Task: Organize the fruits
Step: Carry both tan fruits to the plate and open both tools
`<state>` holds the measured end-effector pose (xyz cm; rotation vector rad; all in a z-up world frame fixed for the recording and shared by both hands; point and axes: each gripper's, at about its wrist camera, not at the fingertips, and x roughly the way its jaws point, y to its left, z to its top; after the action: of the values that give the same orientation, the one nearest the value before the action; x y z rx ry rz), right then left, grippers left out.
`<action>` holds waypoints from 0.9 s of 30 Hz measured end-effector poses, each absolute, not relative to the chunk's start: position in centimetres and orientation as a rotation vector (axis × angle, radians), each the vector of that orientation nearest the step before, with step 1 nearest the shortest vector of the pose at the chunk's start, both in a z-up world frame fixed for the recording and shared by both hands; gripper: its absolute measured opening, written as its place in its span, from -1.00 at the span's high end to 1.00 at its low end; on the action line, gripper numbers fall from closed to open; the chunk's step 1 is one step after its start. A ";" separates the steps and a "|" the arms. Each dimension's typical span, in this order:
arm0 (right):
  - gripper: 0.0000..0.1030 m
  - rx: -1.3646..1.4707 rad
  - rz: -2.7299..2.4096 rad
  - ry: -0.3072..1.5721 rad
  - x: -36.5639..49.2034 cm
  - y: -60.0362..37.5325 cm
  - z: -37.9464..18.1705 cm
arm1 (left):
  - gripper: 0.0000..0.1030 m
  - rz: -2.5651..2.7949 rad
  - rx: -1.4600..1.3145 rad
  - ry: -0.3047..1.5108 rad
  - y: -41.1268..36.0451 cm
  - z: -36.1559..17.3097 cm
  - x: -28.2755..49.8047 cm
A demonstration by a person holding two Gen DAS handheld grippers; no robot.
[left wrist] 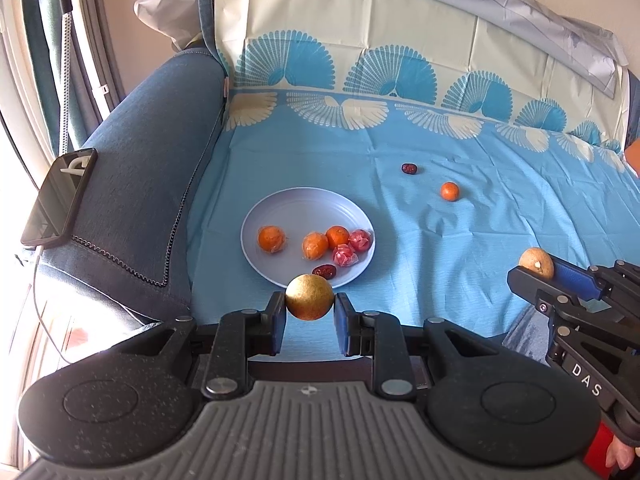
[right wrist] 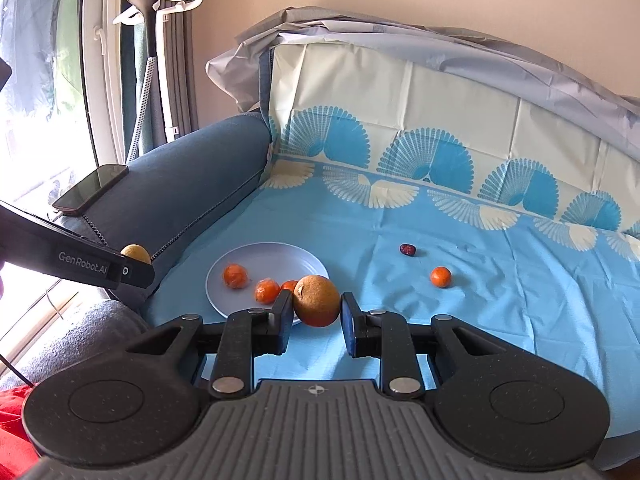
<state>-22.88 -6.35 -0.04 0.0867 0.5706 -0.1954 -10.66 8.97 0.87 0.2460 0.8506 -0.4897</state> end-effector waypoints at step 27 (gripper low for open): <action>0.48 0.056 -0.155 0.653 -19.4 -6.2 -1.6 | 0.46 -0.451 0.220 0.911 9.7 -0.4 -6.2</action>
<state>-19.39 -6.23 -1.62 0.0561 0.6529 -0.1553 -6.21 9.68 -0.37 0.2197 0.9108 -0.4514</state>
